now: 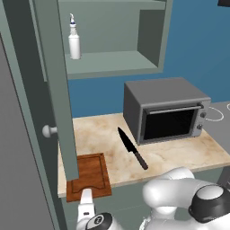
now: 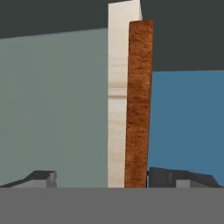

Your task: Move the cutting board and knife to the sink. Then move spray from the cabinet to the counter.

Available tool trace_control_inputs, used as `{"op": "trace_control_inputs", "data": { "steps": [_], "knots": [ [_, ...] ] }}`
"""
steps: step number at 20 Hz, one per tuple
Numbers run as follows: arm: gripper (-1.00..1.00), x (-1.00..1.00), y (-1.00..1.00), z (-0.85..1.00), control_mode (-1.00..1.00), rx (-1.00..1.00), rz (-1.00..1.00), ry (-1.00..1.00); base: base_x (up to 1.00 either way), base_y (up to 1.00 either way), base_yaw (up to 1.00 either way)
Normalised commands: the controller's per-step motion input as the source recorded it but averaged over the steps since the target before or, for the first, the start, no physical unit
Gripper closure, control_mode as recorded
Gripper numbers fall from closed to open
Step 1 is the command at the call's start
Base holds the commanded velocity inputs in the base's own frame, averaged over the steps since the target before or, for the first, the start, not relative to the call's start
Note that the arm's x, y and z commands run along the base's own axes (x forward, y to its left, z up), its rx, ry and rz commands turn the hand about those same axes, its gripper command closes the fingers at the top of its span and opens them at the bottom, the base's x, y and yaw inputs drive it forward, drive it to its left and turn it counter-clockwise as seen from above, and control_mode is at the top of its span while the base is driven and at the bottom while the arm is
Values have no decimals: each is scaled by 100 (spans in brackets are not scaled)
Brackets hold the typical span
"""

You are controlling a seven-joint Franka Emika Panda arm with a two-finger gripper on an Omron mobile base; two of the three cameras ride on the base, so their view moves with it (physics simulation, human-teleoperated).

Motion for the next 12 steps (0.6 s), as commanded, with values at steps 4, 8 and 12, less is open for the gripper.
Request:
{"op": "trace_control_inputs", "data": {
  "steps": [4, 8, 12],
  "knots": [
    [-100, 0, 0, 0, -100, 0, -5, 0, 0, 0, 0],
    [-100, 0, 0, 4, -100, 0, -2, 0, 0, 0, 0],
    [-100, 1, 0, 5, -100, 0, 0, 0, 0, 0, 0]
  ]
}}
